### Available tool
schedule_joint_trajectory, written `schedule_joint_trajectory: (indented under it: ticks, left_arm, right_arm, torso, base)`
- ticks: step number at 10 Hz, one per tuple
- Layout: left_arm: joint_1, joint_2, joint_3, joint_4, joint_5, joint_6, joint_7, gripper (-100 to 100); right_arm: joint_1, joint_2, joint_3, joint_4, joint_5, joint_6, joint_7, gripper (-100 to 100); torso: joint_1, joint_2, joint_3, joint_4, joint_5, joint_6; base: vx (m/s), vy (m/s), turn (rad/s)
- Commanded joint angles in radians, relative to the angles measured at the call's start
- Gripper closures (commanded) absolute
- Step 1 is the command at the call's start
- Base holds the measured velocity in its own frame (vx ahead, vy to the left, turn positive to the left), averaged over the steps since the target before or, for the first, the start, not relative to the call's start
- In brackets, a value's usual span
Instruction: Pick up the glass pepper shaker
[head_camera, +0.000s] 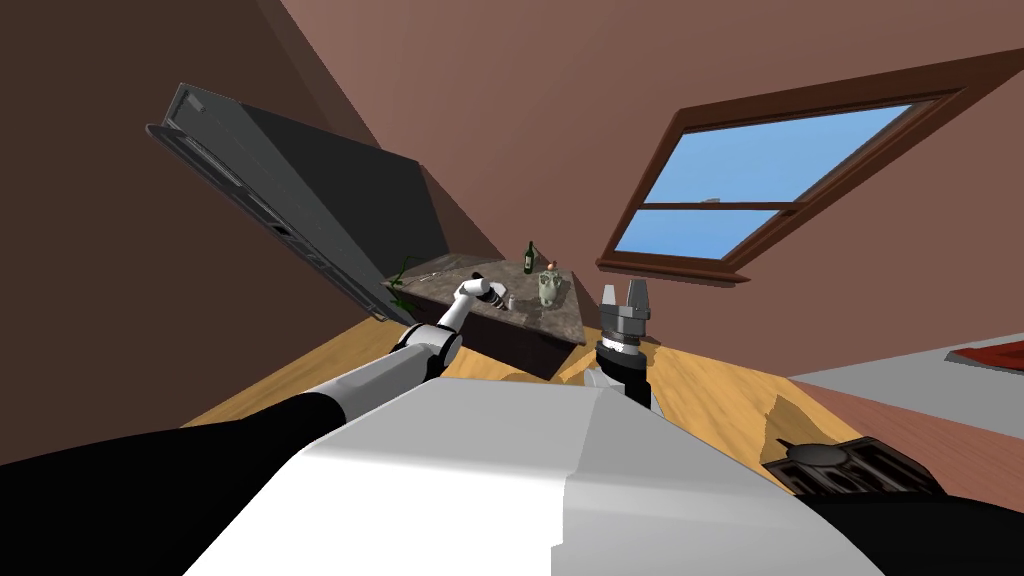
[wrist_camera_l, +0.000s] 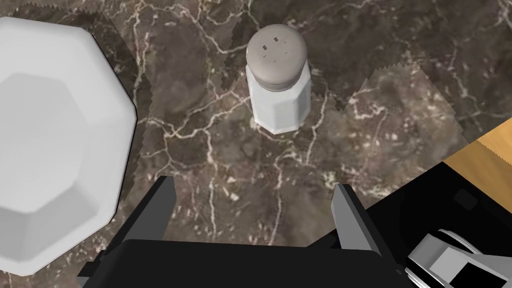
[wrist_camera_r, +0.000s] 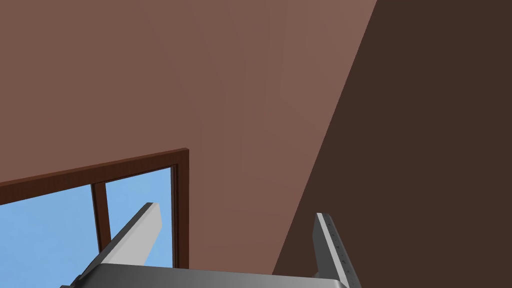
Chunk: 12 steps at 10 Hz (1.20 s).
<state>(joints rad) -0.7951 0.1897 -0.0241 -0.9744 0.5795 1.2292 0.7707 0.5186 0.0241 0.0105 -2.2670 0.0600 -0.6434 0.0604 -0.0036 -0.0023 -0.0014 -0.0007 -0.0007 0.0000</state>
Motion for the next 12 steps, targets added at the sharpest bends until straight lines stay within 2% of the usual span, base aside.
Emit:
schedule_joint_trajectory:
  ticks: [1, 3, 4, 5, 6, 11, 12]
  left_arm:
    - [-0.032, -0.003, -0.001, 0.029, 0.016, 0.042, 0.019, -100]
    - [-0.071, -0.003, 0.0, 0.068, 0.038, 0.08, 0.035, -100]
    - [-0.058, -0.001, 0.0, 0.056, 0.031, 0.065, 0.027, -100]
    - [-0.06, -0.002, 0.0, 0.057, 0.033, 0.07, 0.029, 0]
    - [-0.043, 0.029, 0.02, 0.064, 0.053, 0.07, -0.007, -100]
    - [-0.001, 0.105, 0.069, 0.081, 0.103, 0.071, -0.096, -100]
    - [0.016, 0.136, 0.089, 0.088, 0.123, 0.071, -0.132, -100]
  right_arm:
    - [0.0, 0.0, 0.0, 0.0, 0.0, 0.0, 0.0, 0]
    - [0.0, 0.0, 0.0, 0.0, 0.0, 0.0, 0.0, 0]
    - [0.0, 0.0, 0.0, 0.0, 0.0, 0.0, 0.0, 0]
    - [0.0, 0.0, 0.0, 0.0, 0.0, 0.0, 0.0, 0]
    - [0.0, 0.0, 0.0, 0.0, 0.0, 0.0, 0.0, 0]
    - [0.0, 0.0, 0.0, 0.0, 0.0, 0.0, 0.0, 0]
    - [0.0, 0.0, 0.0, 0.0, 0.0, 0.0, 0.0, 0]
  torso:
    - [0.0, 0.0, 0.0, 0.0, 0.0, 0.0]
    - [0.0, -0.001, 0.0, 0.0, 0.0, 0.0]
    - [-0.001, -0.002, -0.001, 0.0, 0.0, 0.0]
    - [0.001, 0.0, 0.0, 0.0, 0.0, 0.0]
    - [0.002, 0.002, 0.001, 0.0, 0.001, 0.0]
    - [-0.003, 0.003, 0.002, 0.001, -0.001, 0.0]
    - [-0.003, 0.003, 0.001, 0.0, -0.001, 0.0]
  base:
    - [0.05, -0.042, -0.044]
    - [0.065, -0.052, -0.054]
    - [0.038, -0.028, -0.013]
    - [0.006, -0.005, 0.003]
    - [0.009, -0.067, -0.062]
    - [0.008, -0.105, -0.045]
    - [0.011, -0.13, -0.082]
